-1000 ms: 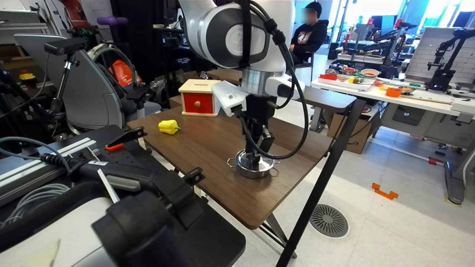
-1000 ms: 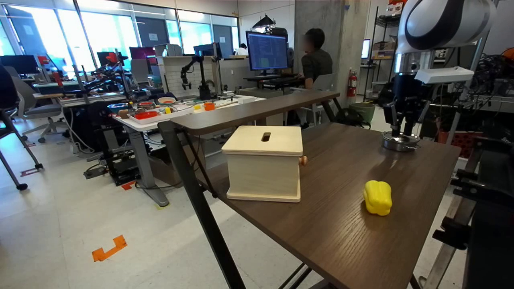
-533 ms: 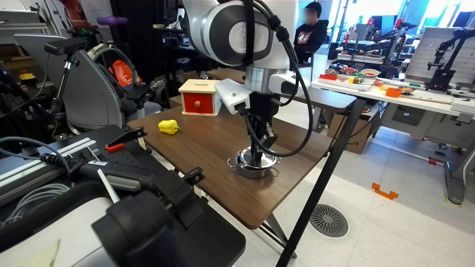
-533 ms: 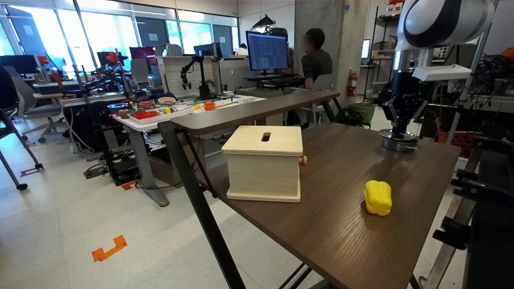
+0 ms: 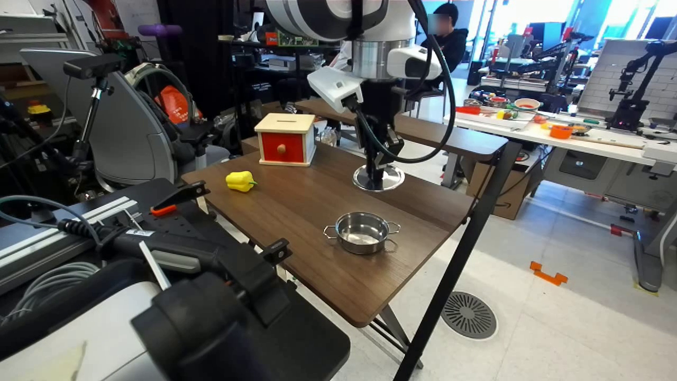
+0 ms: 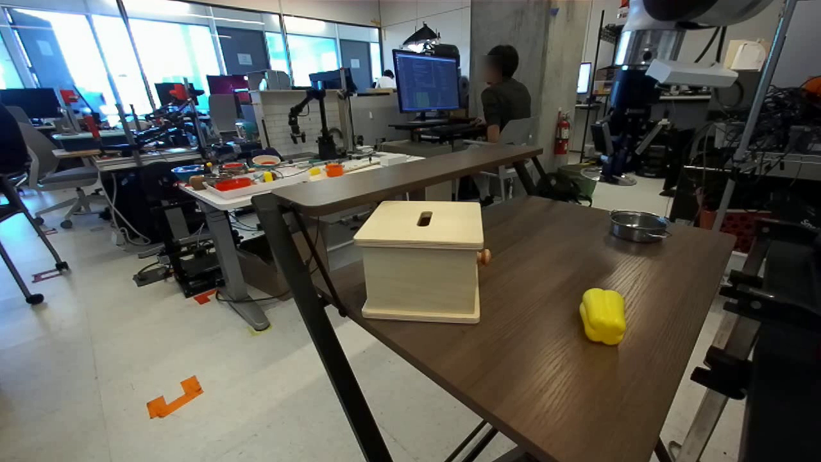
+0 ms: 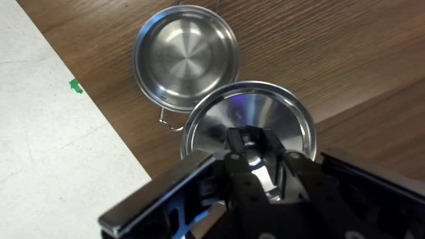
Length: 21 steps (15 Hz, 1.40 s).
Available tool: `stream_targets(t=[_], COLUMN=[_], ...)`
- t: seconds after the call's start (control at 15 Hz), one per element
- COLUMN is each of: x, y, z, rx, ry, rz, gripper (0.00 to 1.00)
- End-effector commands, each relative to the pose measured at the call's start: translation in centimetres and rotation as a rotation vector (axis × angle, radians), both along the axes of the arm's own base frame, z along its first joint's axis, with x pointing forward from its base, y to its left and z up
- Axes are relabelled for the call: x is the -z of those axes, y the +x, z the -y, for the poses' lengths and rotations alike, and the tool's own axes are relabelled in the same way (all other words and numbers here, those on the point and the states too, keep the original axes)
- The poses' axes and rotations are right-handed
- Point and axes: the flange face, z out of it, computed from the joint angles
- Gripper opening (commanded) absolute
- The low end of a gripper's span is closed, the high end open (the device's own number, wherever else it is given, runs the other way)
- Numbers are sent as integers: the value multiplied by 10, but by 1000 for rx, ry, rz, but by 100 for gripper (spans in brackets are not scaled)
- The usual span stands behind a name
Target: Uncover the pot and then put the yellow pepper in the pot
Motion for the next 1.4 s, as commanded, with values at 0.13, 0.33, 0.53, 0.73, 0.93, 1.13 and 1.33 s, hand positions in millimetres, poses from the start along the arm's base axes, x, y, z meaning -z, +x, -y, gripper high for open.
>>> stream_targets(t=[0.13,0.33,0.53,0.73,0.93,1.13,1.33], x=[15,42,74,103,114,101,84], y=[24,33,38,40,44,47,41], z=[-65,-93,-103,-102,-100,-99,-100], rx=[-94,-124,-138,-138,-134,-133,-114], ry=[59,89,93,90,85,77,87], rz=[17,-11,-56,-95,-100,-82,-91], gripper=[5,5,5,5,19,53,74])
